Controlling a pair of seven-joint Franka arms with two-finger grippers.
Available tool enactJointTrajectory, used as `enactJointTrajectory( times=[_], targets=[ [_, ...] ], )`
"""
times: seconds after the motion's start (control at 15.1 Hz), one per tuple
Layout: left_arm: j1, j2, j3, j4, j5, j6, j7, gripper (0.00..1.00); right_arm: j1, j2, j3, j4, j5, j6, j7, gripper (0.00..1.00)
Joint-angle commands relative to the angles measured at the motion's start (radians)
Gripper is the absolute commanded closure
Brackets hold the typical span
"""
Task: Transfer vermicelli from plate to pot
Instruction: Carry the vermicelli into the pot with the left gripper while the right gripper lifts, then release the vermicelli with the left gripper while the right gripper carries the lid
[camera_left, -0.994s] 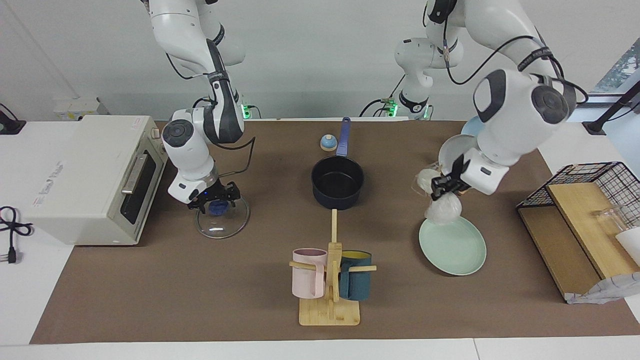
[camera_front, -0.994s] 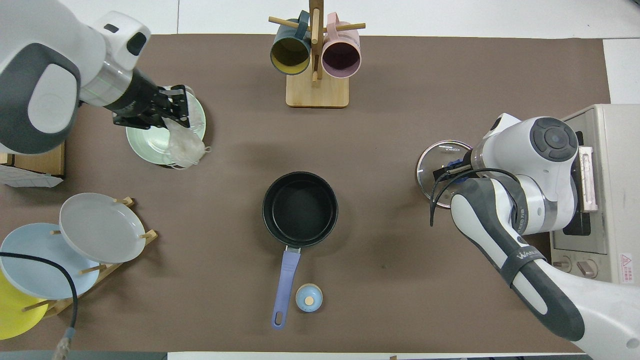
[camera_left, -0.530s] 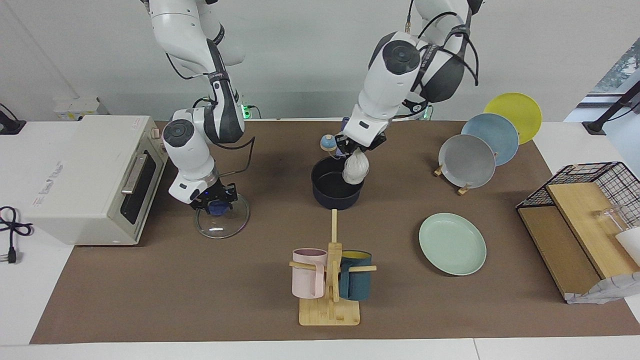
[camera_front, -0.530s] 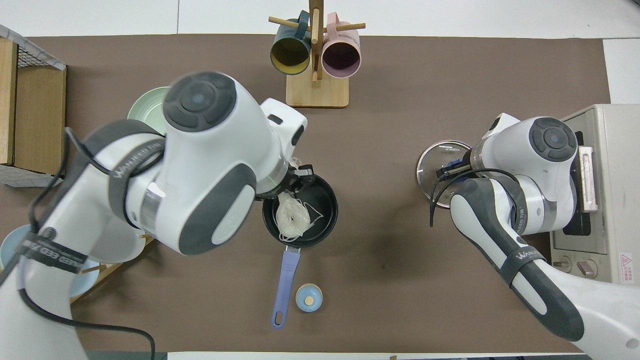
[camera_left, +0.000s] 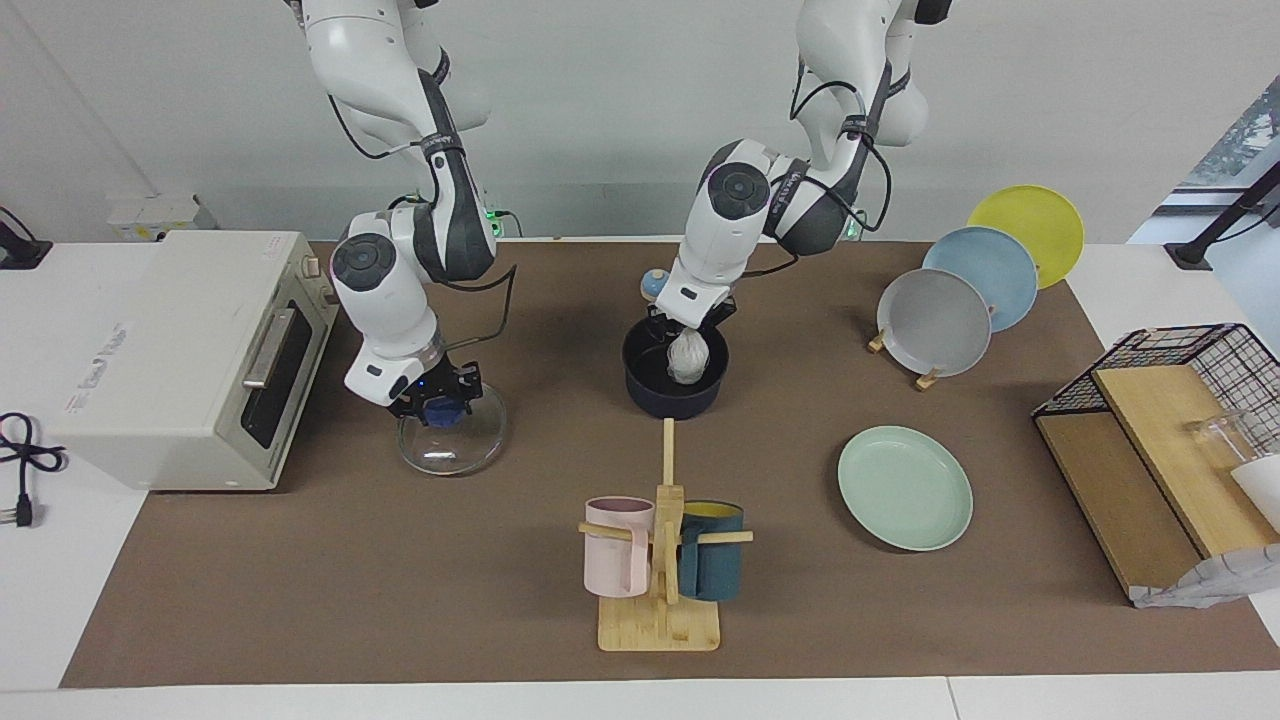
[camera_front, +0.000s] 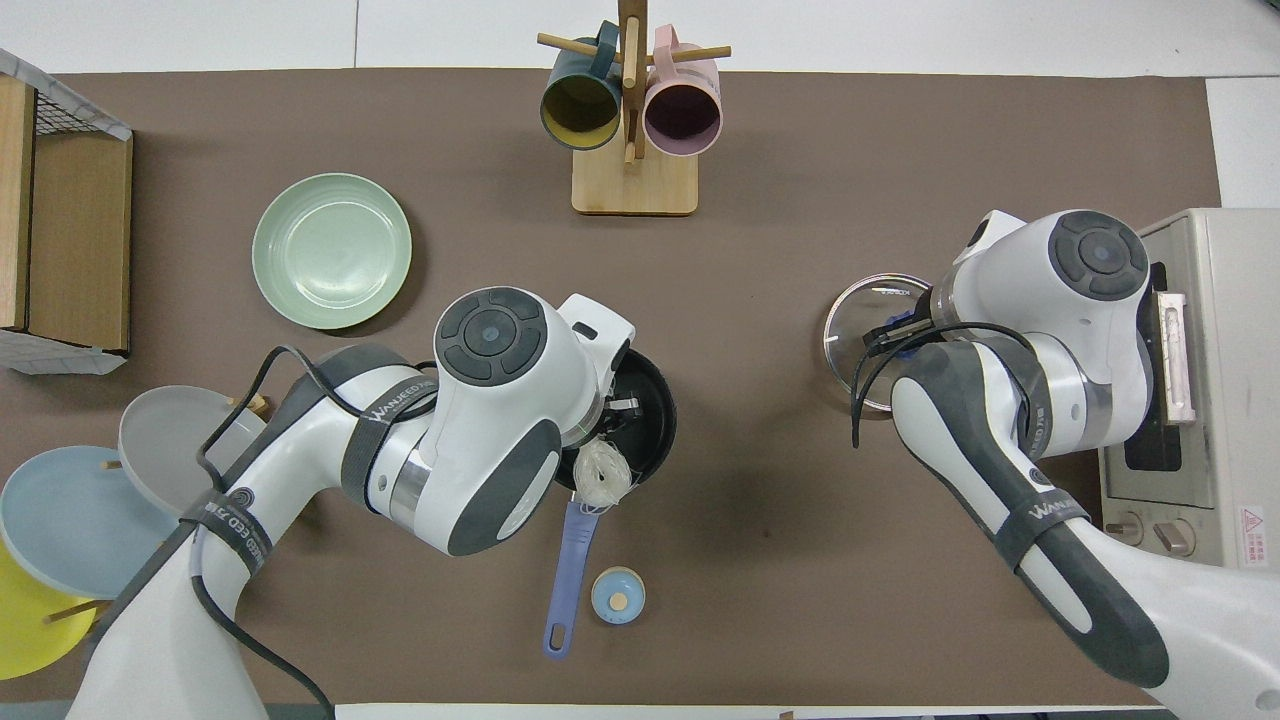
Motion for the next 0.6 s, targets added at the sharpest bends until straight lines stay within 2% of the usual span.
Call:
enactJointTrajectory(
  times=[0.0, 0.27, 0.4, 0.53],
  targets=[
    [-0.01, 0.037, 0.017, -0.016, -0.024, 0.083, 0.014, 1.0, 0.009, 0.011, 0.005, 0.092, 0.017, -0.095, -0.011, 0.38],
    [-0.021, 0.077, 0.017, -0.017, -0.022, 0.14, 0.027, 1.0, 0.071, 0.01, 0.005, 0.219, 0.017, -0.25, 0.069, 0.38],
    [-0.02, 0.079, 0.019, -0.01, -0.015, 0.137, 0.053, 1.0, 0.098, 0.01, 0.005, 0.256, 0.017, -0.276, 0.097, 0.38],
    [-0.009, 0.056, 0.025, 0.016, -0.009, 0.093, 0.07, 0.0, 0.121, 0.011, 0.005, 0.279, 0.019, -0.294, 0.123, 0.38]
  ],
)
